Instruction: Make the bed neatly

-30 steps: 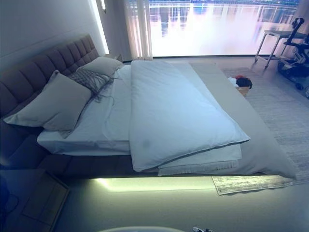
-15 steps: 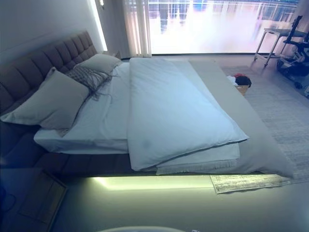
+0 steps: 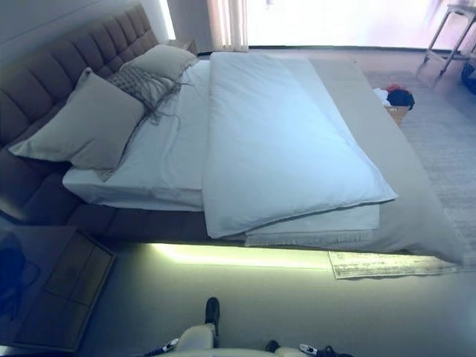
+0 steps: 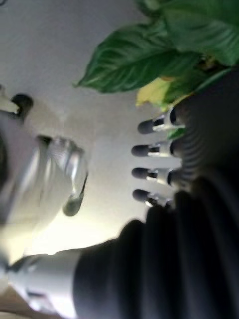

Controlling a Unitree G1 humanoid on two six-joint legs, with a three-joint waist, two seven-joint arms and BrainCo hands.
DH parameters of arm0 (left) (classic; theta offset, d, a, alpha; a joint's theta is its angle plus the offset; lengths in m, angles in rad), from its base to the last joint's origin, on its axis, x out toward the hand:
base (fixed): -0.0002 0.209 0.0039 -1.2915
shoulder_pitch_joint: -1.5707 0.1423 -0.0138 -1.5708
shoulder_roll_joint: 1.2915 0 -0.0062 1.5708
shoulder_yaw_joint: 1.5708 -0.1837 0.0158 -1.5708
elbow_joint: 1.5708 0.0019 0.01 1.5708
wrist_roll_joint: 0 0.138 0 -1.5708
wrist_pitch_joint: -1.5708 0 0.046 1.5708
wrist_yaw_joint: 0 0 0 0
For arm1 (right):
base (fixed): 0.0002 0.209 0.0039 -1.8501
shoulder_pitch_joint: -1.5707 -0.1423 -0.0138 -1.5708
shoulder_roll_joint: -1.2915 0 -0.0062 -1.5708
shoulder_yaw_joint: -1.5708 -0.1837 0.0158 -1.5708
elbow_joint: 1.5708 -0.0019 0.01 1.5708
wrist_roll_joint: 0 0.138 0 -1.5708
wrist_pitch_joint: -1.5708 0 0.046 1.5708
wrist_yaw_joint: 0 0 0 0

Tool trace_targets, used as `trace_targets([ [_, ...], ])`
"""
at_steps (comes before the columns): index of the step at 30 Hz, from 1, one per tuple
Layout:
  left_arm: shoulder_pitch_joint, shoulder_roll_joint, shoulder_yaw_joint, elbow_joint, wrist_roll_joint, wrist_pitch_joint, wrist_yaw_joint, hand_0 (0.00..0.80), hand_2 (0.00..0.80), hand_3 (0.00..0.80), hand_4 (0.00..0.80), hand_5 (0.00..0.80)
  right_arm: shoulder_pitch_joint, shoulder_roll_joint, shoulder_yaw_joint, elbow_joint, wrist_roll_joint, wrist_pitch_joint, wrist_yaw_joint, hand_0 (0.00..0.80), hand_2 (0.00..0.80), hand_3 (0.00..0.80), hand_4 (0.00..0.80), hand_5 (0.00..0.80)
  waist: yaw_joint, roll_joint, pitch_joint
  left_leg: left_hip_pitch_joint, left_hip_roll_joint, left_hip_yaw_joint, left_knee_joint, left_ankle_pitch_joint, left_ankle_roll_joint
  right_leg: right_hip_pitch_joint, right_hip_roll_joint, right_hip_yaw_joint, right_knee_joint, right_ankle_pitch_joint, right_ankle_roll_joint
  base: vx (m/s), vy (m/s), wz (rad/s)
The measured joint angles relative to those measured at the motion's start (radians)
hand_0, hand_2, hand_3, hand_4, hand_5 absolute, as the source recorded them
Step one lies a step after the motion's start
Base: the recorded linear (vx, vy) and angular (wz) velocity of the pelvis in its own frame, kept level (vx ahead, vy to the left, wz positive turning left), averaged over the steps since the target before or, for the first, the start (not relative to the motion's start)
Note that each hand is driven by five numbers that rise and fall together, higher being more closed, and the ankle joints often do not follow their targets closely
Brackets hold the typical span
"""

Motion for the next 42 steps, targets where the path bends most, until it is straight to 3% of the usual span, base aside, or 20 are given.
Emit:
trace_targets([
  [2,-0.001,-0.001,0.003,0.000,0.003,0.001,0.016,0.000,0.000,0.000,0.000,0.000,0.003,0.000,0.000,0.008,0.000,0.000,-0.010,0.000,0.000,0.000,0.000,0.000,-0.002,0.007,-0.013,0.010,-0.007,0.000,0.009,-0.001,0.002,0.015,-0.023,0.004,0.002,-0.016,0.025,0.424,0.255,-0.06],
  [4,0.003,0.008,0.003,-0.005,0.008,-0.005,0.029,0.000,0.000,0.000,0.000,0.000,0.007,0.012,0.000,0.015,0.003,-0.004,-0.011,0.000,0.000,0.000,0.000,0.000,0.004,-0.007,-0.023,0.048,-0.058,0.021,0.029,0.054,0.052,0.054,-0.076,0.029,0.007,-0.043,0.068,0.362,0.227,-0.16],
  [5,0.009,0.022,0.003,-0.009,0.009,-0.004,0.031,0.000,0.000,0.000,0.000,0.000,0.018,0.029,0.001,0.021,0.003,-0.006,-0.010,0.000,0.000,0.000,0.000,0.000,0.008,-0.027,-0.034,0.061,-0.091,0.021,0.050,0.040,0.093,0.070,-0.112,0.034,0.022,-0.057,0.076,0.327,0.215,-0.30],
  [7,0.007,0.050,0.001,-0.023,0.019,0.006,0.033,0.000,0.000,0.000,0.000,0.000,0.012,0.069,0.004,0.009,0.003,-0.016,-0.002,0.000,0.000,0.000,0.000,0.000,0.016,-0.063,-0.057,0.074,-0.139,0.020,0.075,0.000,0.130,0.075,-0.165,0.031,0.082,-0.089,0.088,0.294,0.194,0.01],
  [14,-0.047,0.064,-0.019,-0.038,0.068,0.071,0.029,0.000,0.000,0.000,0.000,0.000,-0.026,0.086,0.004,-0.034,0.048,-0.039,-0.002,0.000,0.000,0.000,0.000,0.000,0.020,-0.075,-0.082,-0.003,-0.183,0.029,0.291,-0.166,0.160,0.072,-0.225,0.031,0.143,-0.125,0.124,0.245,0.190,0.03],
  [16,-0.040,0.044,-0.050,-0.037,0.083,0.086,0.026,0.000,0.000,0.000,0.000,0.000,-0.027,0.071,0.002,-0.043,0.064,-0.049,-0.022,0.000,0.000,0.000,0.000,0.000,0.009,-0.040,-0.094,0.036,-0.184,0.020,0.237,-0.157,0.178,0.001,-0.224,0.031,0.309,-0.121,0.128,0.227,0.176,0.07],
  [19,-0.032,0.057,-0.097,-0.034,0.111,0.094,0.026,0.000,0.000,0.000,0.000,0.000,-0.032,0.048,0.002,-0.075,0.078,-0.056,-0.035,0.000,0.000,0.000,0.000,0.000,-0.034,-0.025,-0.099,0.140,-0.197,0.027,0.117,-0.111,0.201,-0.146,-0.270,0.039,0.615,-0.134,0.131,0.186,0.016,0.11],
  [20,-0.036,0.065,-0.103,-0.036,0.112,0.096,0.028,0.000,0.000,0.000,0.000,0.000,-0.038,0.046,0.002,-0.080,0.081,-0.058,-0.034,0.000,0.000,0.000,0.000,0.000,-0.040,-0.026,-0.099,0.153,-0.194,0.033,0.100,-0.105,0.202,-0.185,-0.268,0.034,0.615,-0.146,0.130,0.145,-0.159,-0.12],
  [22,-0.039,0.086,-0.106,-0.037,0.112,0.094,0.035,0.000,0.000,0.000,0.000,0.000,-0.054,0.043,0.005,-0.092,0.083,-0.064,-0.037,0.000,0.000,0.000,0.000,0.000,-0.060,-0.031,-0.101,0.157,-0.178,0.059,0.071,-0.100,0.195,-0.254,-0.262,0.005,0.482,-0.144,0.127,0.105,-0.257,-0.03],
  [24,-0.045,0.091,-0.104,-0.035,0.113,0.090,0.041,0.000,0.000,0.000,0.000,0.000,-0.064,0.037,0.000,-0.096,0.101,-0.072,-0.043,0.000,0.000,0.000,0.000,0.000,-0.065,-0.034,-0.100,0.155,-0.158,0.111,0.061,-0.101,0.186,-0.299,-0.263,-0.029,0.340,-0.116,0.163,0.083,-0.247,-0.05],
  [25,-0.047,0.089,-0.103,-0.035,0.113,0.087,0.040,0.000,0.000,0.000,0.000,0.000,-0.071,0.031,-0.002,-0.094,0.101,-0.075,-0.048,0.000,0.000,0.000,0.000,0.000,-0.061,-0.039,-0.095,0.151,-0.153,0.136,0.057,-0.104,0.181,-0.325,-0.268,-0.050,0.265,-0.078,0.188,0.071,-0.208,-0.12],
  [27,-0.044,0.089,-0.103,-0.034,0.113,0.086,0.041,0.000,0.000,0.000,0.000,0.000,-0.079,0.033,-0.004,-0.100,0.110,-0.081,-0.060,0.000,0.000,0.000,0.000,0.000,-0.066,-0.052,-0.077,0.158,-0.146,0.136,0.053,-0.106,0.174,-0.350,-0.267,-0.084,0.171,0.005,0.197,0.142,-0.270,0.00],
  [30,-0.040,0.085,-0.093,-0.037,0.103,0.080,0.045,0.000,0.000,0.000,0.000,0.000,-0.082,0.043,-0.005,-0.106,0.109,-0.079,-0.075,0.000,0.000,0.000,0.000,0.000,-0.071,-0.085,-0.052,0.178,-0.129,0.101,0.082,-0.129,0.104,-0.311,-0.255,-0.084,0.137,0.098,0.177,0.290,-0.184,0.33],
  [31,-0.027,0.072,-0.083,-0.037,0.101,0.080,0.046,0.000,0.000,0.000,0.000,0.000,-0.075,0.040,-0.004,-0.108,0.108,-0.077,-0.080,0.000,0.000,0.000,0.000,0.000,-0.085,-0.074,-0.047,0.195,-0.104,0.087,0.086,-0.140,0.088,-0.286,-0.232,-0.082,0.146,0.119,0.165,0.334,-0.114,0.48],
  [32,-0.015,0.061,-0.083,-0.037,0.103,0.079,0.044,0.000,0.000,0.000,0.000,0.000,-0.065,0.037,-0.004,-0.108,0.108,-0.075,-0.080,0.000,0.000,0.000,0.000,0.000,-0.086,-0.067,-0.043,0.214,-0.080,0.078,0.087,-0.146,0.078,-0.263,-0.206,-0.083,0.150,0.121,0.159,0.329,-0.097,0.40],
  [35,0.012,0.030,-0.070,-0.037,0.106,0.076,0.043,0.000,0.000,0.000,0.000,0.000,-0.038,0.023,-0.004,-0.109,0.108,-0.060,-0.077,0.000,0.000,0.000,0.000,0.000,-0.084,-0.023,-0.055,0.257,-0.021,0.075,0.089,-0.160,0.057,-0.228,-0.139,-0.095,0.156,0.090,0.086,0.330,-0.056,0.04],
  [39,0.006,0.021,-0.063,-0.038,0.125,0.074,0.038,0.000,0.000,0.000,0.000,0.000,-0.015,0.017,-0.004,-0.109,0.099,-0.057,-0.073,0.000,0.000,0.000,0.000,0.000,-0.086,-0.003,-0.063,0.278,0.002,0.075,0.082,-0.158,0.051,-0.206,-0.114,-0.104,0.157,0.074,0.081,0.170,-0.027,-0.01],
  [40,0.001,0.017,-0.063,-0.034,0.132,0.070,0.038,0.000,0.000,0.000,0.000,0.000,-0.016,0.016,-0.004,-0.110,0.102,-0.056,-0.072,0.000,0.000,0.000,0.000,0.000,-0.089,-0.001,-0.059,0.266,0.005,0.072,0.116,-0.157,0.003,-0.207,-0.107,-0.109,0.153,0.064,0.081,0.040,0.026,0.17],
  [41,-0.025,0.033,-0.064,-0.022,0.134,0.060,0.038,0.000,0.000,0.000,0.000,0.000,-0.018,0.026,-0.002,-0.111,0.110,-0.057,-0.070,0.000,0.000,0.000,0.000,0.000,-0.087,-0.028,-0.047,0.183,-0.008,0.030,0.266,-0.174,-0.022,-0.201,-0.129,-0.111,0.136,0.064,0.079,-0.004,0.131,0.14],
  [42,-0.035,0.048,-0.064,-0.021,0.133,0.050,0.040,0.000,0.000,0.000,0.000,0.000,-0.021,0.032,0.001,-0.111,0.119,-0.057,-0.069,0.000,0.000,0.000,0.000,0.000,-0.079,-0.051,-0.041,0.110,-0.024,-0.007,0.397,-0.167,-0.024,-0.192,-0.150,-0.100,0.118,0.067,0.073,-0.045,0.215,0.06],
])
